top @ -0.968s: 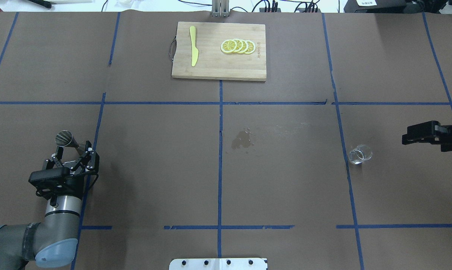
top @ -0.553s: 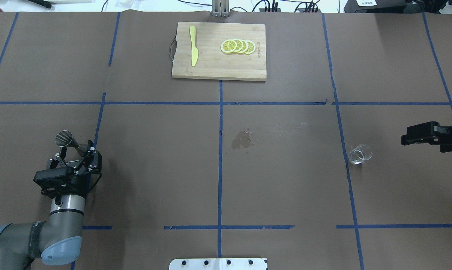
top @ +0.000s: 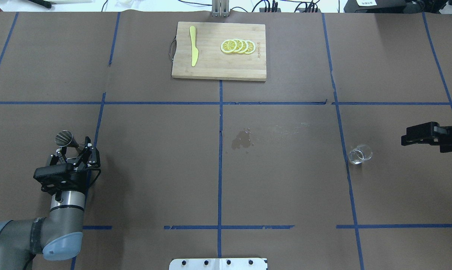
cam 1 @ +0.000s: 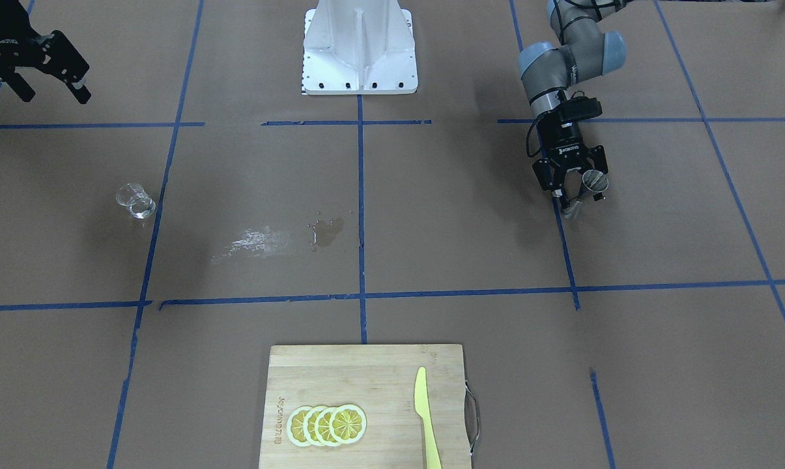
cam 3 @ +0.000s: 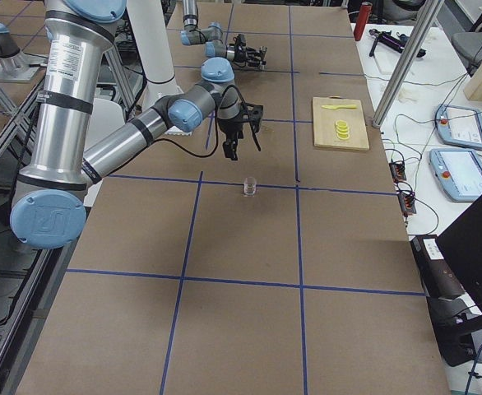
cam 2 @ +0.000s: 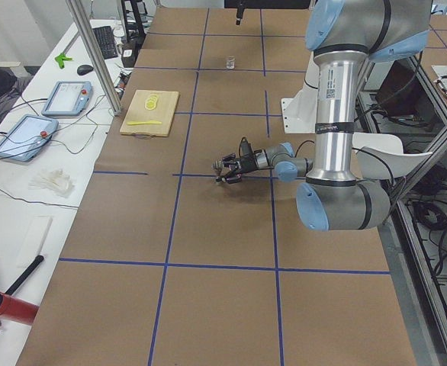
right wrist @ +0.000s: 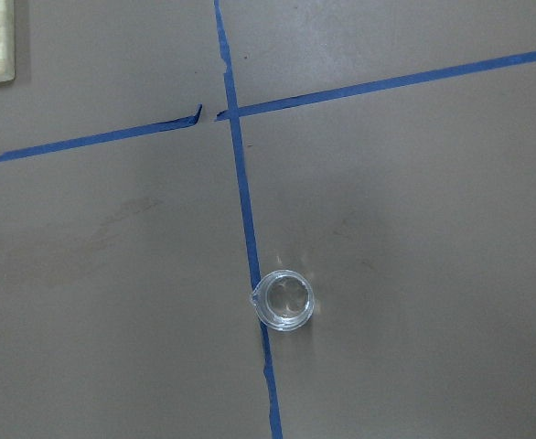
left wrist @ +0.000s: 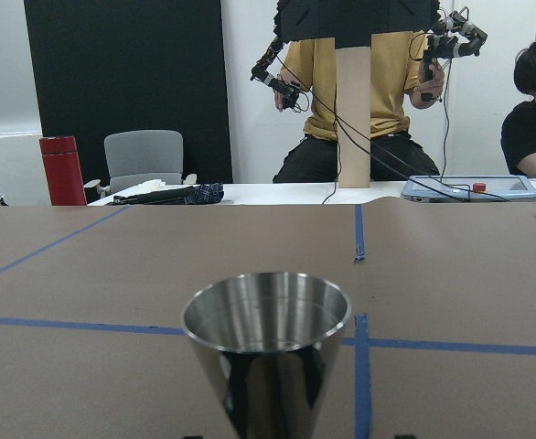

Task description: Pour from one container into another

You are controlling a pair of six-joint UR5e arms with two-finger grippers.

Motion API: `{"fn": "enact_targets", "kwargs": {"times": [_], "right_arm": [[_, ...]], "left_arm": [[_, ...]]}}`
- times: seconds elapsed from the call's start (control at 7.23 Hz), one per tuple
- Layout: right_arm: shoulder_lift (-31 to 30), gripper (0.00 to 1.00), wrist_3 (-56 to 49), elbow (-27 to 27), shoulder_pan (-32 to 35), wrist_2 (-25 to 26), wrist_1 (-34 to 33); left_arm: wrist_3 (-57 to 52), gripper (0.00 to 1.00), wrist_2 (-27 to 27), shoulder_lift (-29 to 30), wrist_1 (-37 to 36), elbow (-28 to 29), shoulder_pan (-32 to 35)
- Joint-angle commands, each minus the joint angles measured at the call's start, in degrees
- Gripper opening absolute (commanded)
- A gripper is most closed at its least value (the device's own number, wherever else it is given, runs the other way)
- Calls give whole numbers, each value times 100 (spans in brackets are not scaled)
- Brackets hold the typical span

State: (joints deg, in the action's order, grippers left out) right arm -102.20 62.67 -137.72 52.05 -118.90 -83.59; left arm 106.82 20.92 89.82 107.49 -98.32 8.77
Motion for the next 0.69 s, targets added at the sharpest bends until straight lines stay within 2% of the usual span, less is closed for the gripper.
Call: {"fn": "enact_targets", "kwargs": {"times": [0.0, 0.14, 0.28, 0.55], "right_arm": [[-2, 100, 0, 0, -2, -1, 1], [-2, 100, 0, 0, -2, -1, 1], [-2, 100, 0, 0, -2, -1, 1], [-2, 100, 0, 0, -2, -1, 1]], "left_arm": [[-3, 71, -1, 27, 9, 76, 45], [-3, 66, -1, 105, 9, 181, 54], [-3, 52, -1, 176, 9, 182, 54], [6, 0, -1, 176, 18, 182, 89]]}}
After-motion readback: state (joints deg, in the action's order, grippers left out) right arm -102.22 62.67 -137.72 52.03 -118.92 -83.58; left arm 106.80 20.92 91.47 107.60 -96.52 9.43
